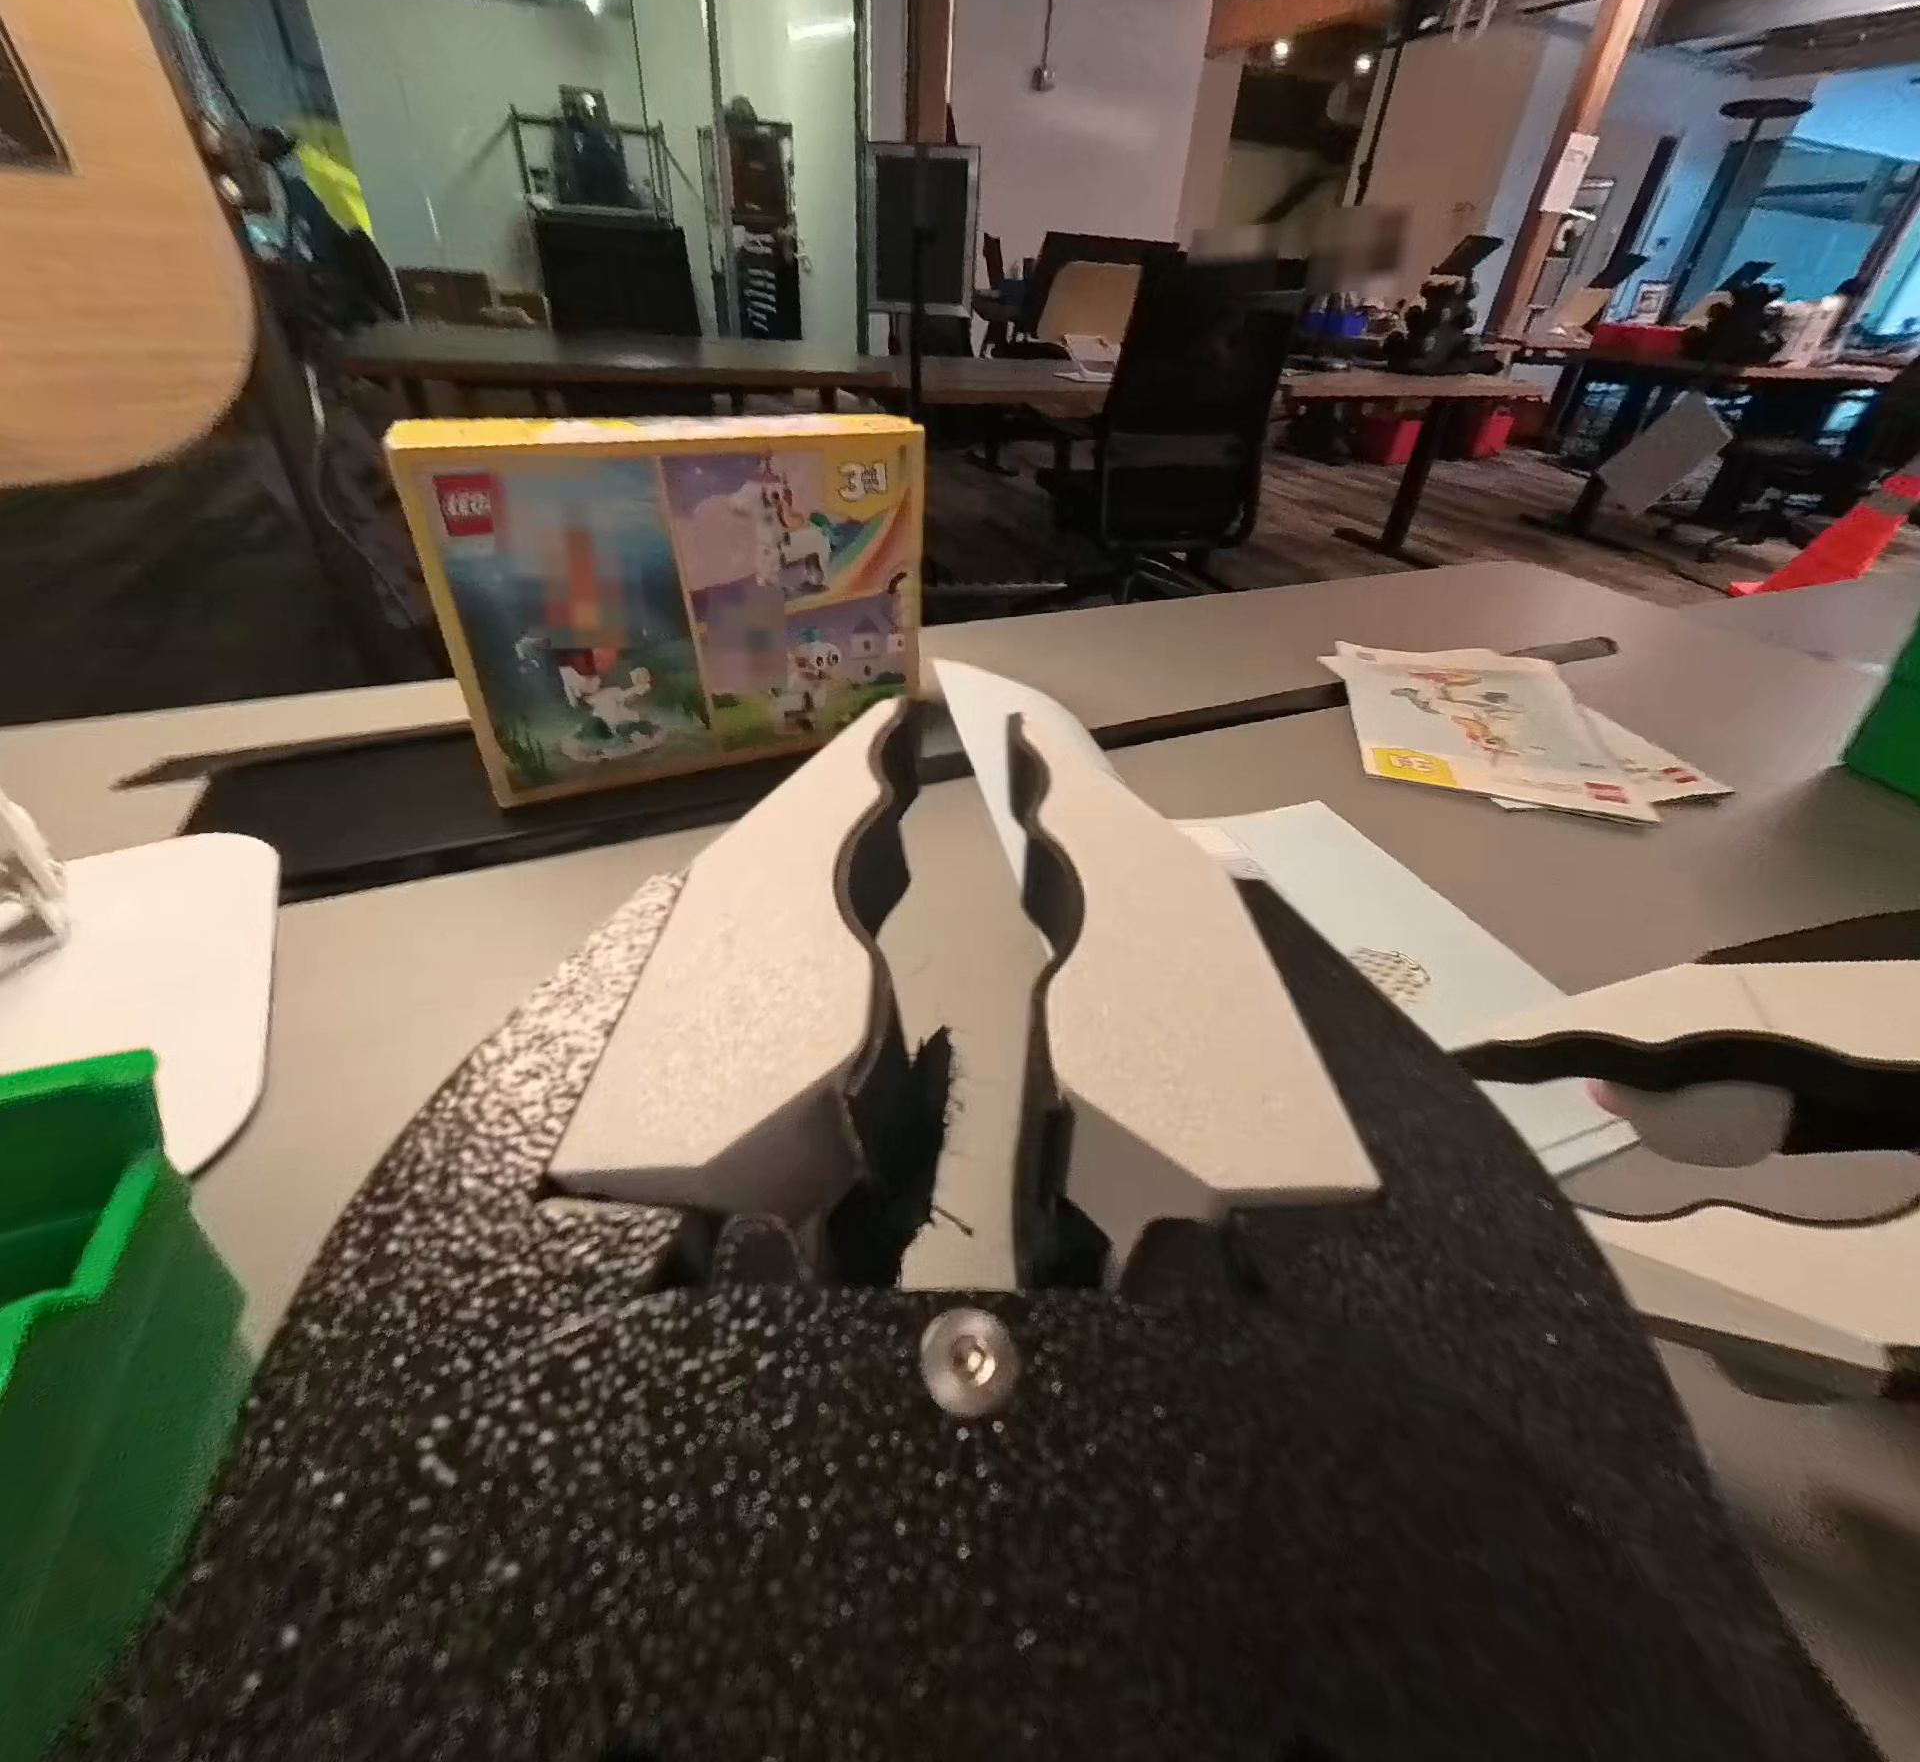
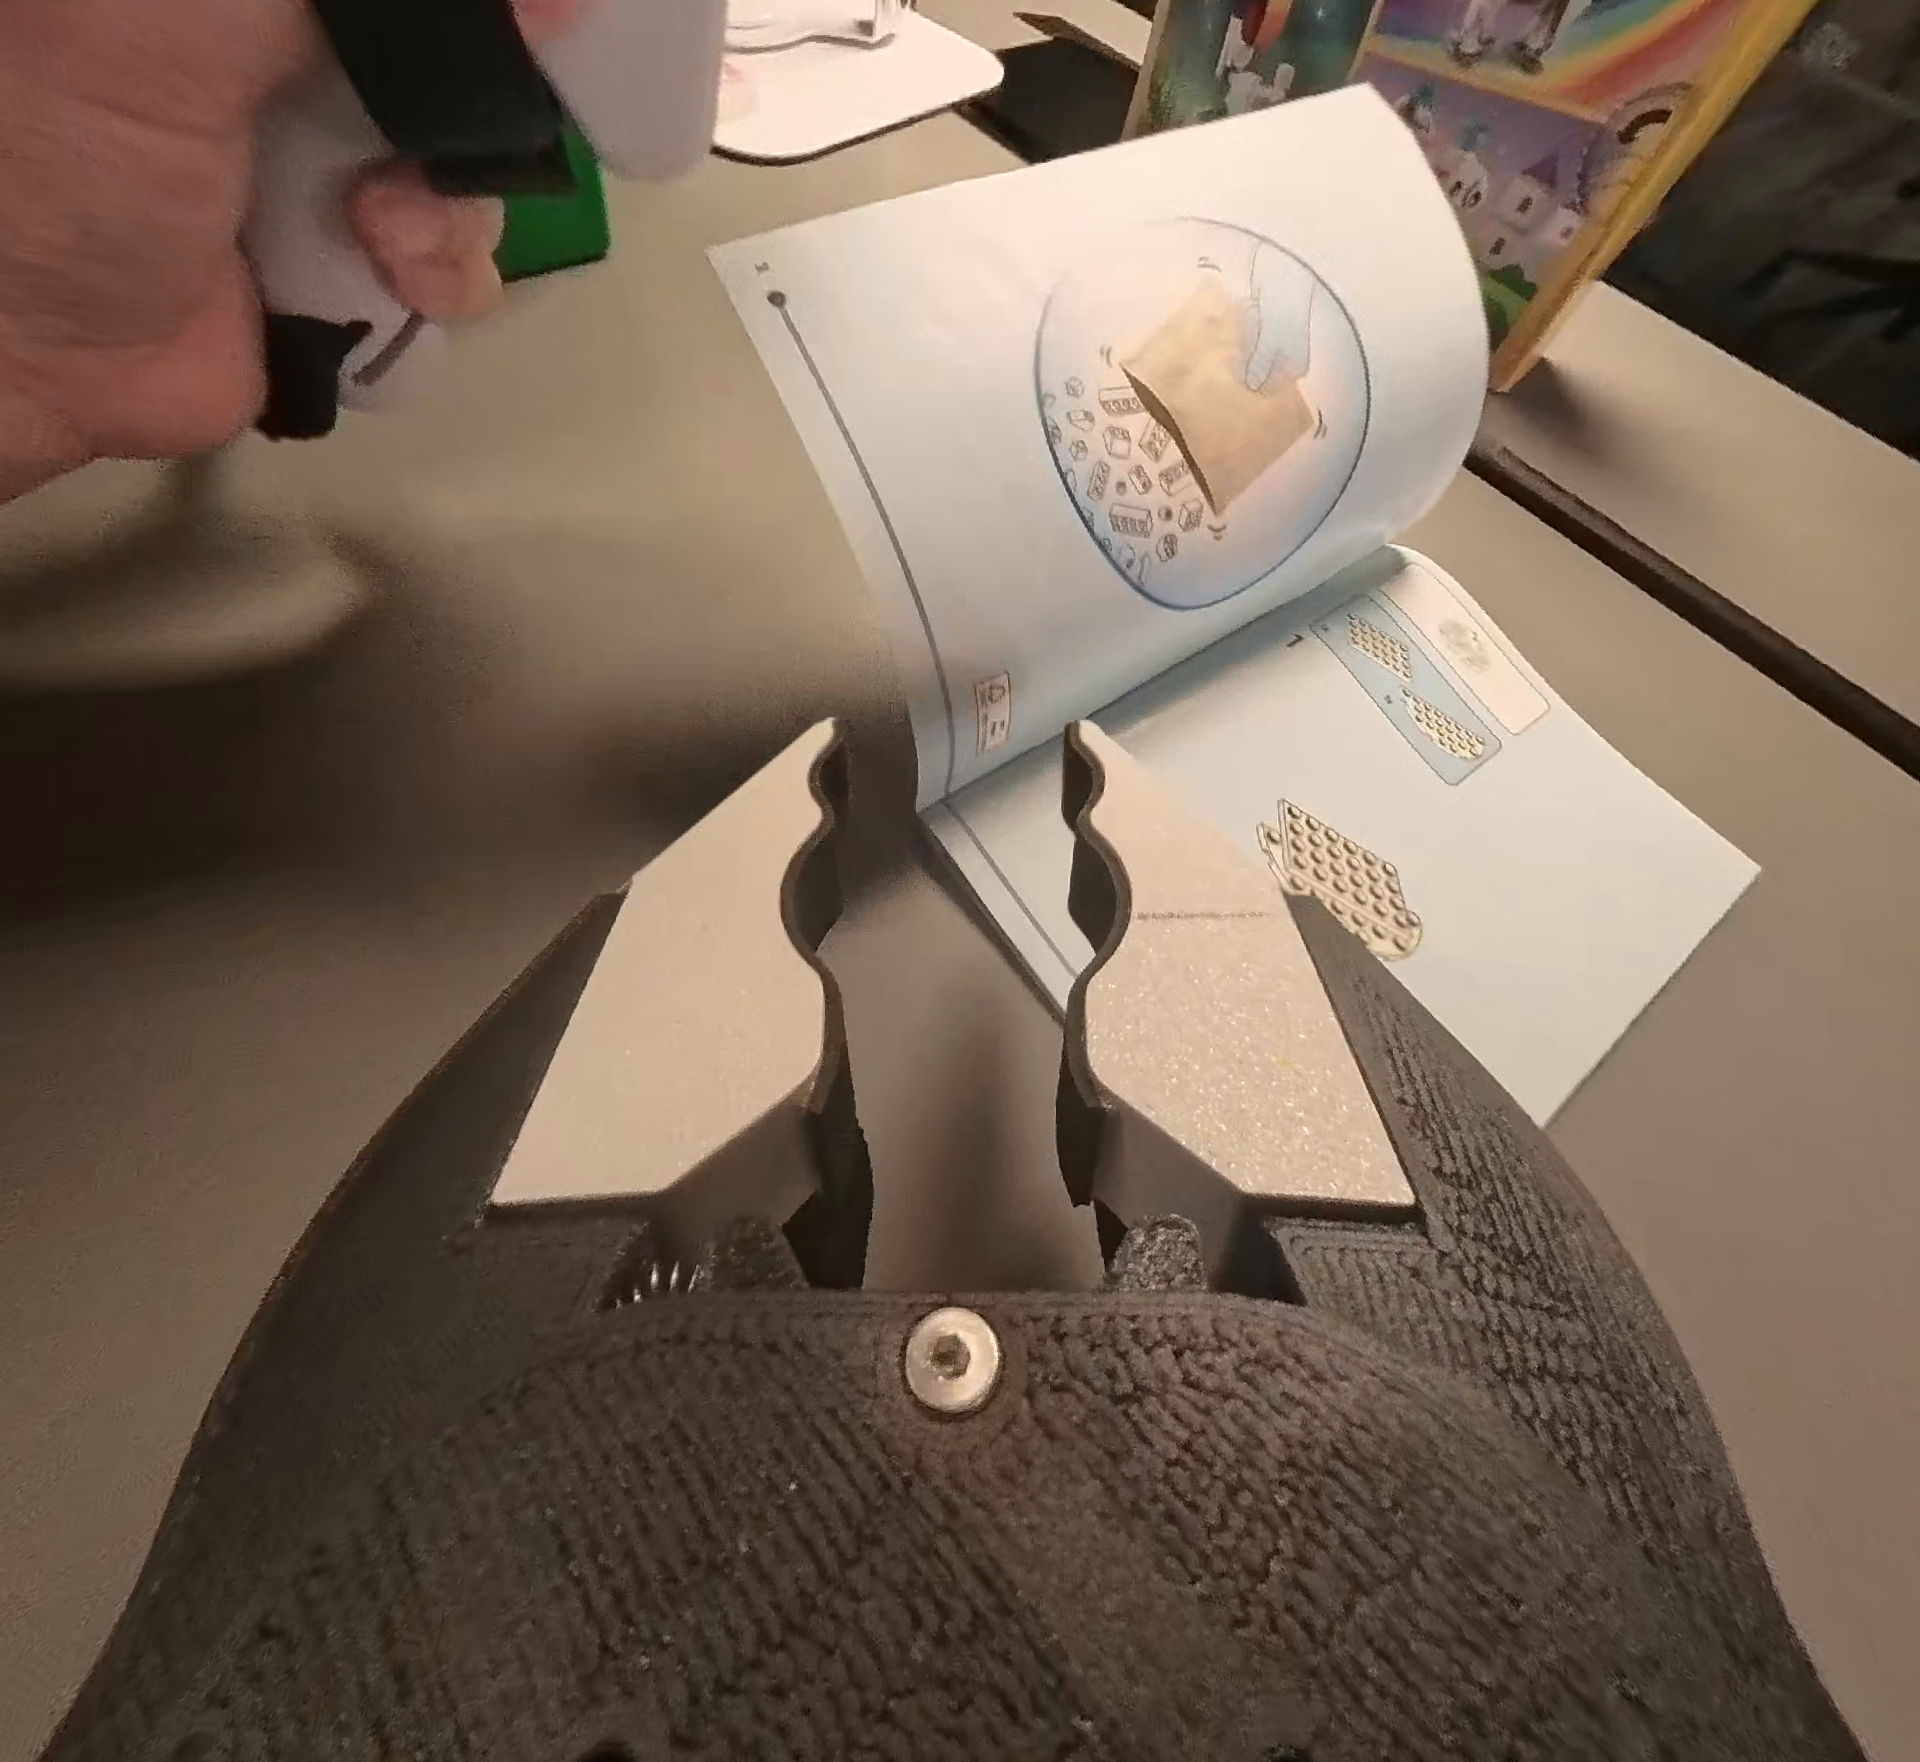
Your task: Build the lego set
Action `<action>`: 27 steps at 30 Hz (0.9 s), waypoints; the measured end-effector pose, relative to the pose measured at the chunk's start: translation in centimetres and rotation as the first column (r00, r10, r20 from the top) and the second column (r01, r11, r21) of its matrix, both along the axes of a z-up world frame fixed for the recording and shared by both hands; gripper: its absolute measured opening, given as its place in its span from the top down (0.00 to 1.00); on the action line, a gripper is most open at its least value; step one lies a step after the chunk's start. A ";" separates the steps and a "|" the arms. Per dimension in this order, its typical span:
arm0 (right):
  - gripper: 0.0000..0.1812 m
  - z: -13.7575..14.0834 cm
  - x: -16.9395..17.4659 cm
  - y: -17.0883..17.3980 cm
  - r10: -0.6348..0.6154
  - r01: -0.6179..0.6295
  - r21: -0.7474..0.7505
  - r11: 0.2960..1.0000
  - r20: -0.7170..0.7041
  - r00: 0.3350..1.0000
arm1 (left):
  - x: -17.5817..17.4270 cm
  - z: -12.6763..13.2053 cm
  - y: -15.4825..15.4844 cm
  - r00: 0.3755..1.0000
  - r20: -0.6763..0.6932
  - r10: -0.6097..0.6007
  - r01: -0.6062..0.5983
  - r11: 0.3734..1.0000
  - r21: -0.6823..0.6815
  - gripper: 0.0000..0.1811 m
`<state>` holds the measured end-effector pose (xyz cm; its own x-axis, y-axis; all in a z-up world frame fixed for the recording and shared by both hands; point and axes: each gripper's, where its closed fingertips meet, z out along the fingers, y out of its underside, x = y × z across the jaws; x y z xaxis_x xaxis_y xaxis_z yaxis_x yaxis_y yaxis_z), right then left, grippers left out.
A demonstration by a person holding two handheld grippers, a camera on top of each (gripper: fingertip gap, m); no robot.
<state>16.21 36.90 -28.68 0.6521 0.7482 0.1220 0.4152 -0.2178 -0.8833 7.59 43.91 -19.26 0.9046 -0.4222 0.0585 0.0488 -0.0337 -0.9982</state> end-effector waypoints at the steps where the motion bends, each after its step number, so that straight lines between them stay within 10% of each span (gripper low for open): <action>1: 0.78 -0.1 -0.3 0.1 -0.003 0.003 -0.001 1.000 0.007 1.000 | 0.2 -0.3 0.1 0.999 0.028 -0.027 0.028 0.999 -0.033 0.87; 7: 0.81 -1.0 -1.4 0.2 0.007 -0.016 0.062 0.998 0.135 0.991 | 4.0 -3.3 0.4 0.906 0.345 -0.245 0.390 0.800 -0.457 0.39; 10: 0.82 -1.2 -1.9 -0.3 0.041 -0.054 0.076 0.996 0.165 0.986 | 4.9 -5.4 1.5 0.930 0.271 -0.248 0.366 0.701 -0.613 0.52; 15: 0.83 -0.9 -2.1 -0.7 0.081 -0.091 0.068 0.994 0.136 0.987 | 5.8 -6.2 2.0 0.939 0.067 -0.338 0.285 0.652 -0.702 1.00; 22: 0.79 4.1 3.4 1.8 -0.068 0.102 0.119 0.988 -0.266 0.962 | 8.5 -2.1 1.0 0.779 -0.374 -0.504 0.176 0.748 -0.641 1.00; 27: 0.69 5.9 8.9 3.5 -0.217 0.235 -0.054 0.970 -0.624 0.751 | 11.5 5.2 -0.5 0.587 -0.635 -0.503 0.162 0.841 -0.517 1.00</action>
<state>25.07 40.45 -22.78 0.7413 0.5718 -0.3515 -0.2841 -0.2071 -0.9362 19.09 43.45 -14.04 0.5090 -0.7982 -0.3223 -0.7688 -0.2531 -0.5873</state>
